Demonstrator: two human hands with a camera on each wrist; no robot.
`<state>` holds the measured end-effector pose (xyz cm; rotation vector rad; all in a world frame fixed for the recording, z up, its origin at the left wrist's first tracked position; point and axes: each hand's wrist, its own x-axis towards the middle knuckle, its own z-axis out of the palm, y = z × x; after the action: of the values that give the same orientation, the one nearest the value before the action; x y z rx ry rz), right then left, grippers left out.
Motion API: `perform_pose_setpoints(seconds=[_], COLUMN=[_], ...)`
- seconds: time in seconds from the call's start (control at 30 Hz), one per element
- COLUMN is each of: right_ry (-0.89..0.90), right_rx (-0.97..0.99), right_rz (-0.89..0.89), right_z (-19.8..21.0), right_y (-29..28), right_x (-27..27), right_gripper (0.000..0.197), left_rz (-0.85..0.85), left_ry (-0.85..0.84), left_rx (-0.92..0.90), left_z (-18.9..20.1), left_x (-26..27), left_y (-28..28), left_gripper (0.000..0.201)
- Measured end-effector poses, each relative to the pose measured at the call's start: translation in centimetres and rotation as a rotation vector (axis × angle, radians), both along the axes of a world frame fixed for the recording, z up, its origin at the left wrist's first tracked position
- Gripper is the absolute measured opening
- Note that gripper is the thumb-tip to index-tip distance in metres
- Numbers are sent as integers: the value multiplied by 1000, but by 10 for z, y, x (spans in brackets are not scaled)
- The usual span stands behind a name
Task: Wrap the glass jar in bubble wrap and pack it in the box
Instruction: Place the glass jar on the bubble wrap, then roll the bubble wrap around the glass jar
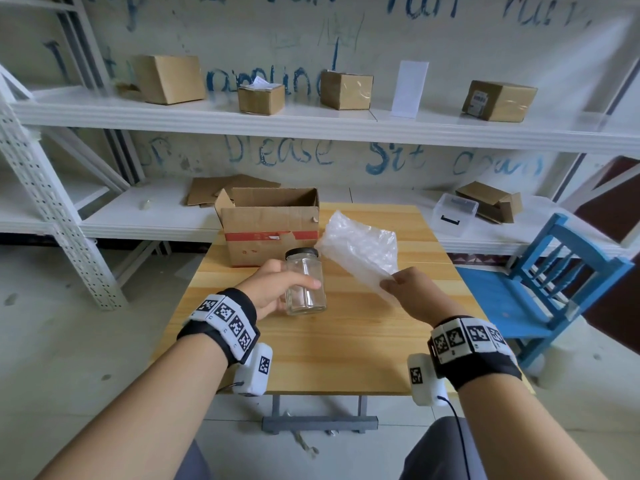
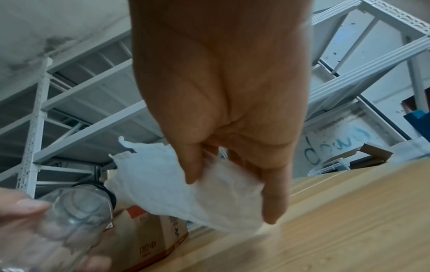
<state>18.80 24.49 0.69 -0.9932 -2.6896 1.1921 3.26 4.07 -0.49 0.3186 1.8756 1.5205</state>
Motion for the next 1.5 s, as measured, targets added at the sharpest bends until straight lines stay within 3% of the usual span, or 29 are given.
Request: perform_pose_setpoints(seconds=[0.1,0.2,0.3,0.47,0.57,0.7,1.03,1.13,1.2,1.33,1.43,1.5], right_ry=[72,127,175,304,404,499,578,598,606,581,561,529], right_rx=[-122,-162,-123,-46,-99,-222,-368,-416,-420,-348,-358,-399], right_rz=[21,-11,-17,-102,-139,-206,-352,-410,-407,-357,-295,-245], right_z=[1,2,3,2,2,3,-9,-16,-20,-23,-19,-18], right_y=[-4,-5,-3,1,3,1,14,19,22,25,22,18], right_x=[6,9,12,14,15,20,23,27,30,36,39,39], right_gripper=[46,42,49,46,47,34,27,32,32,26,23,16], left_rz=[6,-7,1,12,25,2,-37,-45,-34,10,13,7], left_ry=[-38,-42,-24,53,54,83,103,150,153,106,111,114], left_rx=[52,67,46,-49,-61,-115,-138,-159,-160,-38,51,108], left_z=[4,6,5,7,6,11,21,24,25,30,36,37], left_x=[4,6,5,5,0,0,13,18,19,20,21,19], left_y=[3,3,0,-8,-12,-16,-14,-11,-11,-11,-12,-13], left_gripper=[98,80,68,95,98,104,88,66,54,50,27,24])
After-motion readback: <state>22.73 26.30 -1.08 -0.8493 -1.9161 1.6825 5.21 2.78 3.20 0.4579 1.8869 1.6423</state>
